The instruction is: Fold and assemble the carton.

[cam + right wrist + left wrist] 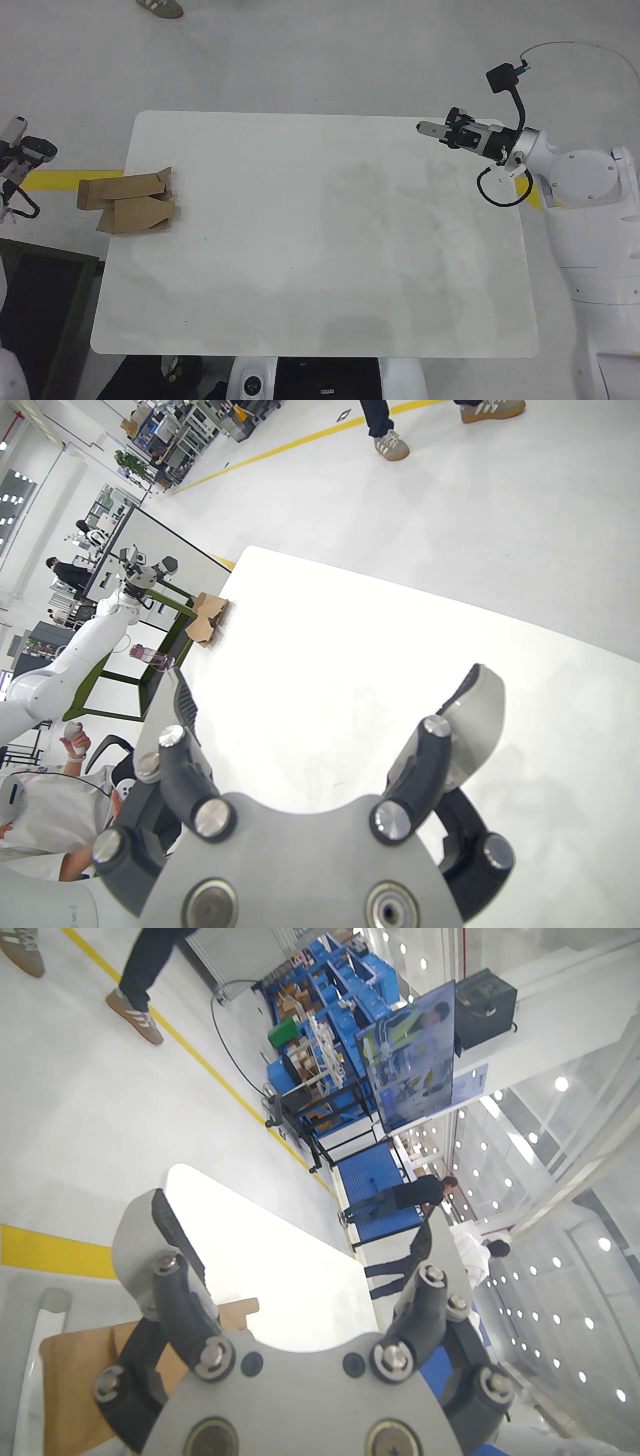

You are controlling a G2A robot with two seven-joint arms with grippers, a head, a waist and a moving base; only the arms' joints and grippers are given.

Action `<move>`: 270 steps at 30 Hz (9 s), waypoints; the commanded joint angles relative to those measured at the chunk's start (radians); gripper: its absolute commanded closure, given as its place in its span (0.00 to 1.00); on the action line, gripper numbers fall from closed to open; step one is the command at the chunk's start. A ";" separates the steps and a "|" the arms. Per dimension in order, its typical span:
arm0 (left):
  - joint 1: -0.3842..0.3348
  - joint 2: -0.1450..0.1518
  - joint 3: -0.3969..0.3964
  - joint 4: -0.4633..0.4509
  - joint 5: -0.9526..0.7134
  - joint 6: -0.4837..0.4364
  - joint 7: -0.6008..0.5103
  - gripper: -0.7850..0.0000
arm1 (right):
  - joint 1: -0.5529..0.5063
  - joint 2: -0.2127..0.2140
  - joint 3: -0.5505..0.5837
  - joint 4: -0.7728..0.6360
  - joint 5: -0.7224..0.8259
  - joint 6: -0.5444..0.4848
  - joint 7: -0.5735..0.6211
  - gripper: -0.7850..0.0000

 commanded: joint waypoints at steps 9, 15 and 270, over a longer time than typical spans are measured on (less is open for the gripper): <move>0.067 -0.001 0.006 0.077 0.032 0.043 0.112 0.00 | 0.000 0.000 0.000 0.000 0.000 0.000 0.000 0.00; 0.095 -0.015 0.043 0.089 0.069 0.076 0.159 0.00 | 0.000 0.000 0.000 0.000 0.000 0.000 0.000 0.00; -0.156 -0.165 1.065 -0.658 -0.236 0.128 0.152 1.00 | 0.136 0.048 -0.674 0.108 0.819 0.080 -0.346 1.00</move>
